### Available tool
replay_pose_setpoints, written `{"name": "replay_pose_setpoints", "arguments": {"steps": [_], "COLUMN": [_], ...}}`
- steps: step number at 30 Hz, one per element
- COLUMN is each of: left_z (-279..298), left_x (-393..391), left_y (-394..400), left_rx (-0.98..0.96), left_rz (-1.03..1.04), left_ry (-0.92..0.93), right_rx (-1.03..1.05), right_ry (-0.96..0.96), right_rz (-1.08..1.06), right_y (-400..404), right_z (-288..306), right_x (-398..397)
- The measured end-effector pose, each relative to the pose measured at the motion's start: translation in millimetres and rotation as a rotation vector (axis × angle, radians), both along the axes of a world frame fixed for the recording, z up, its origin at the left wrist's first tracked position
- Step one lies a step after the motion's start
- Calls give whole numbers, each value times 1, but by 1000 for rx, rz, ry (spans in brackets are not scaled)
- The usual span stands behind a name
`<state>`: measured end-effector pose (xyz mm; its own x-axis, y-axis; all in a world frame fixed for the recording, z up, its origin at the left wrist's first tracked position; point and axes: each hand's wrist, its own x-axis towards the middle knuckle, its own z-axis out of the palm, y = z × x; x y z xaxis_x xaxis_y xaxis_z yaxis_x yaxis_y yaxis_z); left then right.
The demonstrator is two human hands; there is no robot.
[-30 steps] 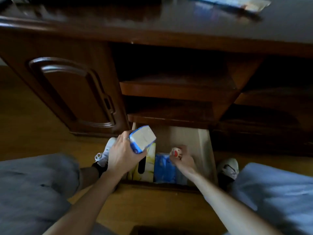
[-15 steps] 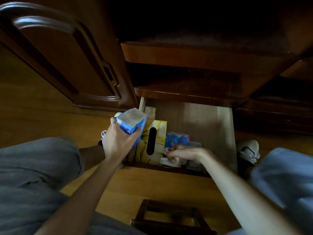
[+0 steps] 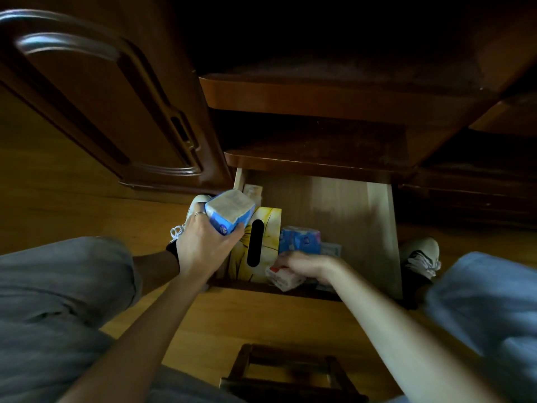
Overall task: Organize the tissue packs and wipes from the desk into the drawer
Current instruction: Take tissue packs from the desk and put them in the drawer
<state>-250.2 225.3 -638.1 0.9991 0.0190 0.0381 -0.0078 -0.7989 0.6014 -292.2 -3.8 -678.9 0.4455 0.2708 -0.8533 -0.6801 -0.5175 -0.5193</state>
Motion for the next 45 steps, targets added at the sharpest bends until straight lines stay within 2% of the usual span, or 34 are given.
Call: {"name": "replay_pose_setpoints", "arguments": {"steps": [3,7,8,11,18,20,23,25,27,30,35,37,41,45], "left_z": [-2,0,0,0,-6,-4,-3,-3,-6,-8,-6,-7,-10,-13], "left_x": [-1,0,0,1,2,3,4,4,5,7,8,7,9,10], "left_y": [2,0,-1,-1,4,4,4,4,4,4,-4,-7,-7,-6], "left_rx": [-3,-11,-9,2,-20,-44,-52,-31,-26,-31,16,48,61,34], "left_rz": [10,27,28,24,62,41,27,35,53,83,51,23,-11,-1], "left_ry": [5,4,4,5,18,19,12,17,32,50,27,3,-14,-9], "right_rx": [29,6,-33,-211,-208,-80,173,182,141,77,-19,-29,-304,-349], "right_ry": [3,-303,-391,-534,-422,-403,-402,-420,-435,-432,-361,-343,-386,-454], "right_rz": [-45,-279,-229,245,407,311,-237,-564,-706,-754,-680,-602,-368,-442], "right_y": [-5,-5,-1,22,29,20,5,-7,-18,-23,-19,-14,-6,-6], "right_z": [-1,-11,-13,-24,-11,-8,-10,-17,-26,-45,-79,-93,-106,-113], "right_x": [5,10,8,-17,-9,-1,19,42,68,102,131,136,146,145]}}
